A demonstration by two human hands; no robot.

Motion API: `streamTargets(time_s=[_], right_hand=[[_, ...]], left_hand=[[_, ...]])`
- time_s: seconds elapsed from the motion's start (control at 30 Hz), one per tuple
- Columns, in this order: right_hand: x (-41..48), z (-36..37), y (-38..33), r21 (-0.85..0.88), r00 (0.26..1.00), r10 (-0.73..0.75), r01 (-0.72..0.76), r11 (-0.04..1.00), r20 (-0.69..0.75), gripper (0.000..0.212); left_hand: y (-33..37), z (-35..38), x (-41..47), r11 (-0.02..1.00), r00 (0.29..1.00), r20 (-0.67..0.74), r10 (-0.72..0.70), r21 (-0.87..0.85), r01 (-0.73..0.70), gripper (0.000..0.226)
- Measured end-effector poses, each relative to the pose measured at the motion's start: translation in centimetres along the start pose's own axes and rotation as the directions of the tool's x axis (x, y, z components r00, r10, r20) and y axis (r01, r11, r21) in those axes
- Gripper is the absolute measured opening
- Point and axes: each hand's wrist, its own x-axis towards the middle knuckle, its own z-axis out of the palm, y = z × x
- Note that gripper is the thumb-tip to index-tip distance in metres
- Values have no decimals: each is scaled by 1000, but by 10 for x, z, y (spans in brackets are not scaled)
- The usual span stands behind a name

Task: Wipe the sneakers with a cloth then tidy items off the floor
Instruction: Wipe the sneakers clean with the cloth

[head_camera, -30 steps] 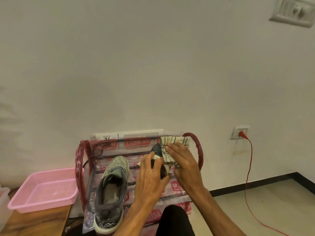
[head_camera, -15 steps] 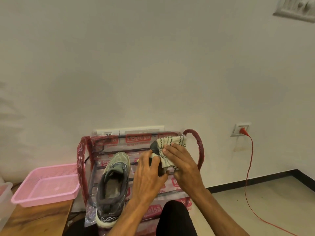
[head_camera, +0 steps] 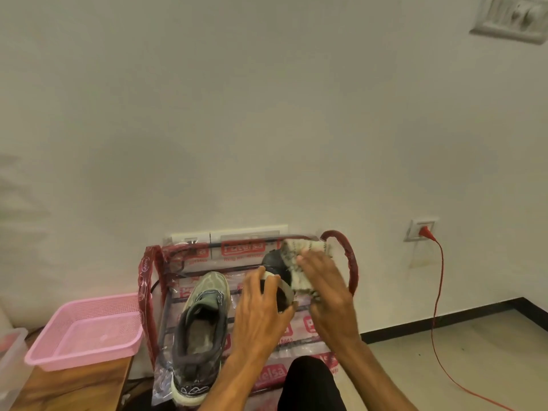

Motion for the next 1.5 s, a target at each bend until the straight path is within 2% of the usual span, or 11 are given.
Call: streamTargets(time_s=[0.07, 0.27, 0.4, 0.47, 0.6, 0.8, 0.97, 1.1, 1.2, 1.33, 1.5], right_hand=[[-5, 9, -2, -16, 987, -129, 131, 991, 92, 81], [23, 18, 0, -42, 995, 8, -3, 999, 99, 65], [18, 7, -12, -9, 980, -147, 149, 989, 131, 53], [29, 4, -5, -42, 978, -156, 164, 986, 141, 41], [49, 7, -5, -75, 967, -64, 85, 994, 245, 46], [53, -3, -16, 70, 940, -164, 150, 986, 299, 37], [67, 7, 0, -106, 909, -98, 153, 983, 405, 42], [55, 6, -4, -36, 926, -166, 189, 981, 338, 34], [38, 4, -6, -2, 965, -137, 141, 990, 225, 30], [10, -2, 3, 2, 982, -121, 122, 993, 147, 41], [-5, -13, 12, -60, 968, -179, 191, 980, 175, 63]], left_hand=[[0, 0, -1, 999, 999, -13, -41, -29, 40, 75], [-1, -3, 4, 995, 996, -50, -74, -72, 70, 66], [-3, -2, 6, 988, 994, -30, -104, -115, 100, 64], [1, -2, 4, 992, 997, -34, -71, -104, 67, 65], [0, 0, 0, 993, 997, -42, -70, -96, 65, 68], [-3, -2, 0, 987, 992, -52, -112, -122, 105, 68], [3, 1, -9, 997, 999, -28, -30, -70, 28, 76], [0, 5, -8, 990, 996, -28, -83, -112, 80, 72], [-1, 5, -8, 988, 995, -30, -90, -130, 86, 68], [1, 2, -9, 988, 996, -34, -84, -132, 79, 69], [2, -1, -5, 984, 996, -13, -92, -153, 89, 76]])
